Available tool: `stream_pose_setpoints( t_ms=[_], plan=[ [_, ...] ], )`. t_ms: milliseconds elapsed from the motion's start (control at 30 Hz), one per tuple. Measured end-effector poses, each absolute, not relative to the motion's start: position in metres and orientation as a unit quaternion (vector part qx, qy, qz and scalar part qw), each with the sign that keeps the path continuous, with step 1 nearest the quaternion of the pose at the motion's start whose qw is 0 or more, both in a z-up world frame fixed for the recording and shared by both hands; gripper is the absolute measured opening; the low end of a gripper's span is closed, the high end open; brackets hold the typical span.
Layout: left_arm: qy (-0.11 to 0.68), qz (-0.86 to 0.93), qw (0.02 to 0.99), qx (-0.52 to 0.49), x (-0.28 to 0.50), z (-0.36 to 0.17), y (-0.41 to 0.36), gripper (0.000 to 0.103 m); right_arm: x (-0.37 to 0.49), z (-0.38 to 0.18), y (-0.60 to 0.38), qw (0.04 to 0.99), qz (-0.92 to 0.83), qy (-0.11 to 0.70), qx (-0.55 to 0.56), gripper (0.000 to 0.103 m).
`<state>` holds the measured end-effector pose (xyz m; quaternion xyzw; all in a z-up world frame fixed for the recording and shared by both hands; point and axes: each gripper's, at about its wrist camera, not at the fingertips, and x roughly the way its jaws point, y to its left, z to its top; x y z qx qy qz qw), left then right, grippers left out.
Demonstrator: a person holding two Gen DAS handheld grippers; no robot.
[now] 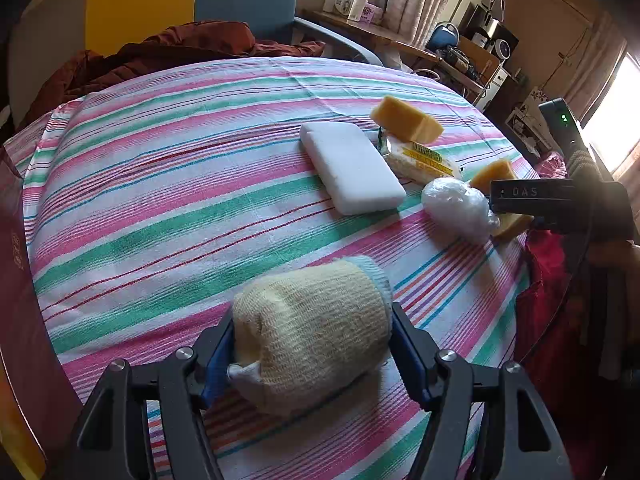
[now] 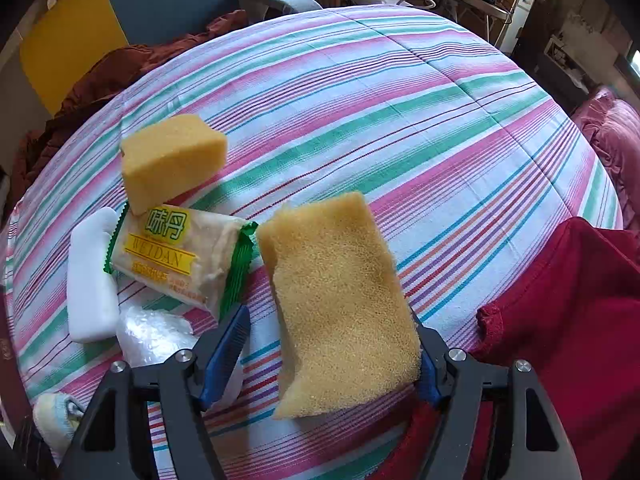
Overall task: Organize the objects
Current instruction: 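Lift the sock and sponge and carry them over the gold tray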
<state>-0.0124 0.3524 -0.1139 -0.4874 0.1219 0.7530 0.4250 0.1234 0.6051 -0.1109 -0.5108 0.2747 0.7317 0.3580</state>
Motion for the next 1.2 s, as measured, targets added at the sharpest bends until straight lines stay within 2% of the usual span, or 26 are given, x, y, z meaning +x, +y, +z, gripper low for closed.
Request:
stream_pose_setpoints(
  t_ms=[167,200,233,367,767,1200],
  plan=[
    [0.116,0.751,0.427,-0.490,-0.015,-0.114,0.352,0.071,0.128,-0.108,0.603,0.368,0.722,0.276,-0.517,0.072],
    [0.117,0.751,0.427,-0.490,-0.015,-0.114,0.351,0.071,0.129,-0.107,0.604,0.372,0.722,0.275,-0.515,0.067],
    [0.118,0.752,0.426,-0.488,-0.015,-0.114,0.351,0.071,0.132,-0.104,0.605,0.377,0.724,0.276,-0.507,0.051],
    [0.122,0.756,0.423,-0.484,-0.012,-0.114,0.351,0.070,0.134,-0.097,0.608,0.378,0.732,0.275,-0.496,0.045],
    [0.131,0.783,0.392,-0.465,-0.009,-0.101,0.341,0.067,0.116,-0.037,0.579,0.380,0.821,0.188,-0.382,0.045],
    [0.104,0.862,0.336,-0.365,-0.006,-0.017,0.267,0.067,0.110,-0.015,0.533,0.310,0.889,0.130,-0.312,0.046]
  ],
)
